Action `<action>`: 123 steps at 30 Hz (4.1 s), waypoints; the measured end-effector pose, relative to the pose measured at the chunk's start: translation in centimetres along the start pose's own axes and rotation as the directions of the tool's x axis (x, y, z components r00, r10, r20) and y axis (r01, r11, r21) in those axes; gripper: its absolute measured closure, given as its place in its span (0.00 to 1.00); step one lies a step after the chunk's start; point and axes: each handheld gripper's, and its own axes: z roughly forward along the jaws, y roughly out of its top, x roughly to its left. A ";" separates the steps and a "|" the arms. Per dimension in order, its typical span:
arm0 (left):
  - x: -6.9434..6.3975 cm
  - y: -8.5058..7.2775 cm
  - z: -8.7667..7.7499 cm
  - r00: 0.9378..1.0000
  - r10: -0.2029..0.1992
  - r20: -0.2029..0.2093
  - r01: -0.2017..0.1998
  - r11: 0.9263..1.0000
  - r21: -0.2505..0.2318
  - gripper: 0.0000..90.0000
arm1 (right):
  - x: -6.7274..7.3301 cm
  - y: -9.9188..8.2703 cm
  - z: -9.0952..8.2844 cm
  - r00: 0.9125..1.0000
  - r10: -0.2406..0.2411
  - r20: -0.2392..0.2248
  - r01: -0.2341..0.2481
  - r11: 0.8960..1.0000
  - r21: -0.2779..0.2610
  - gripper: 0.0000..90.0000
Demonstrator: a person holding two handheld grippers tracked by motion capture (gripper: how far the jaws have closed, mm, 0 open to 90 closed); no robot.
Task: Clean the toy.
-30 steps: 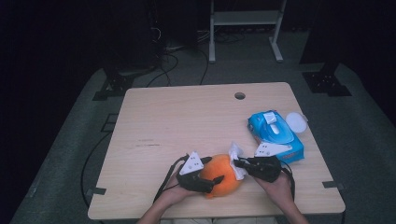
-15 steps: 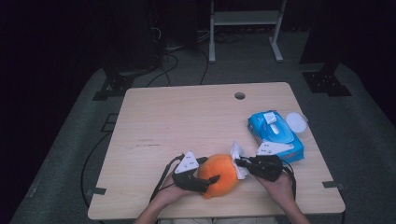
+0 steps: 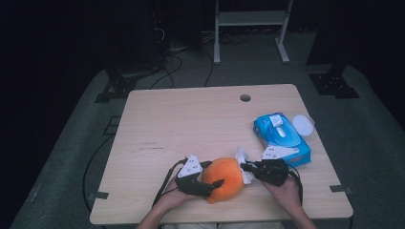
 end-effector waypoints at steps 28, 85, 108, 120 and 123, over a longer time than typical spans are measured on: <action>-1.0 1.1 0.4 0.999 0.046 0.003 -0.046 0.998 -0.032 0.15 | 1.1 0.9 0.7 0.999 0.005 -0.038 -0.007 0.999 -0.053 0.95; -0.5 0.1 2.0 0.988 -0.084 0.128 0.091 0.994 -0.051 0.05 | 1.0 0.7 -0.6 0.994 -0.066 -0.082 0.066 0.998 -0.003 0.95; -1.4 0.5 2.3 0.999 -0.007 0.053 0.008 1.000 -0.021 0.38 | 2.0 1.7 0.2 0.993 -0.100 -0.068 0.100 0.995 0.004 0.95; -0.7 1.5 1.1 0.995 0.050 -0.083 -0.055 0.996 -0.065 0.11 | 0.5 1.5 0.8 0.997 -0.033 -0.073 0.032 0.999 -0.023 0.95; -0.2 0.8 1.6 0.999 0.010 -0.037 -0.012 0.998 -0.064 0.10 | 2.2 1.5 0.8 0.990 -0.111 -0.084 0.113 0.993 0.018 0.95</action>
